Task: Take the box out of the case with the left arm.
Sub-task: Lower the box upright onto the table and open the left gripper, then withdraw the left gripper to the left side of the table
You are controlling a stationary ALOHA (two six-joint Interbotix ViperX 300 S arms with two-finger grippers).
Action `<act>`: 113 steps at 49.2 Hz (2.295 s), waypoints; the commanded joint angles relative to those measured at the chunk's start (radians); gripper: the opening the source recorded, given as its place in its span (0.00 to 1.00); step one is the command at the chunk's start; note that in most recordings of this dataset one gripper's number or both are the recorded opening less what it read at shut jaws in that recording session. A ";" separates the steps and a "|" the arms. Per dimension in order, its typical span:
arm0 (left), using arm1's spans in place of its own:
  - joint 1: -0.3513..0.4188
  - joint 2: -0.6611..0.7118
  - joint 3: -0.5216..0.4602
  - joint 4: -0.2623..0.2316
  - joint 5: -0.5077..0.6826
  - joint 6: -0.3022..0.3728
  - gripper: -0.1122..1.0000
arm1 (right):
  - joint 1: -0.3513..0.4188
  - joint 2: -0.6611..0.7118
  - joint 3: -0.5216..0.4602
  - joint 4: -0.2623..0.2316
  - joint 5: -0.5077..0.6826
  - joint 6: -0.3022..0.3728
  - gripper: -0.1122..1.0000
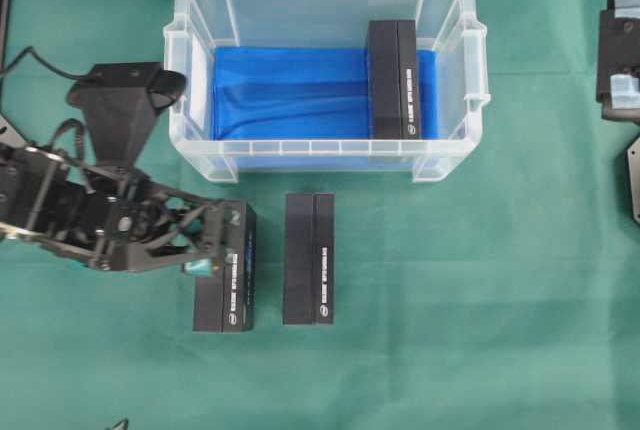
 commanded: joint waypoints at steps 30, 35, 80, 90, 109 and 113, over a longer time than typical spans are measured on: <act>-0.046 -0.307 0.209 -0.002 0.118 0.003 0.96 | 0.000 -0.003 -0.011 -0.002 -0.005 0.003 0.10; -0.043 -0.304 0.209 -0.002 0.120 0.006 0.96 | 0.000 -0.002 -0.009 -0.002 -0.003 0.003 0.10; 0.580 -0.350 0.219 -0.002 0.193 0.586 0.96 | 0.000 -0.003 -0.009 0.002 -0.005 0.009 0.10; 0.637 -0.348 0.213 -0.008 0.193 0.652 0.96 | 0.000 -0.003 -0.009 0.002 -0.005 0.009 0.10; 0.638 -0.347 0.212 -0.009 0.190 0.652 0.96 | 0.000 -0.003 -0.009 0.002 -0.005 0.008 0.10; 0.638 -0.347 0.213 -0.009 0.190 0.652 0.96 | 0.000 -0.003 -0.009 0.002 -0.005 0.008 0.10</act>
